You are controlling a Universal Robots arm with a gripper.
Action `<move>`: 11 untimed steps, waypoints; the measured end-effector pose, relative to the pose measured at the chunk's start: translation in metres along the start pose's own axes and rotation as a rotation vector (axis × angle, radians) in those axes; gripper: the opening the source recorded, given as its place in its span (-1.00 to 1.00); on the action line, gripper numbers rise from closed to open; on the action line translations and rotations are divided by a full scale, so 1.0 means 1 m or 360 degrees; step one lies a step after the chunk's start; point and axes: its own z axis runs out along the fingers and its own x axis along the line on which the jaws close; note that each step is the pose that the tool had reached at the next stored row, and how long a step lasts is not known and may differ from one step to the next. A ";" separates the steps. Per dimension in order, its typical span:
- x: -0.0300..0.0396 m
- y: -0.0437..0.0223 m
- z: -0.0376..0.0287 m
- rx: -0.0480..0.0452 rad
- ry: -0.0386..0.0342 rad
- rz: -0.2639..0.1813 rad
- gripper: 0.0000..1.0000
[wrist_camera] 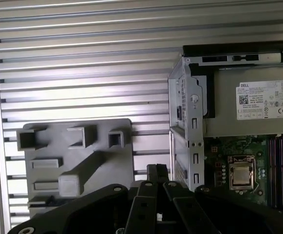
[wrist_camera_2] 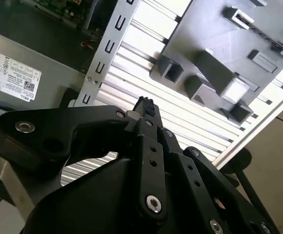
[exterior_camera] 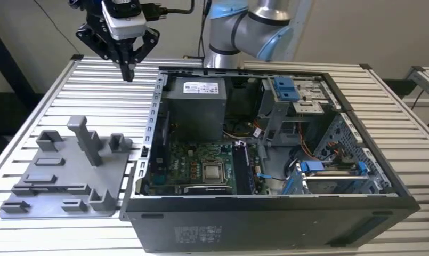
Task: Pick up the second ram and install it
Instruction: 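Reach for the second ram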
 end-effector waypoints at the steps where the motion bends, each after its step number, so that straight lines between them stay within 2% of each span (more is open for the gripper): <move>1: 0.0020 -0.0001 0.0001 0.0000 0.0003 0.0000 -0.79; 6: 0.0124 -0.0009 0.0004 0.0001 0.0016 0.0001 -0.79; 11: 0.0261 -0.0019 0.0007 0.0001 0.0022 0.0001 -0.79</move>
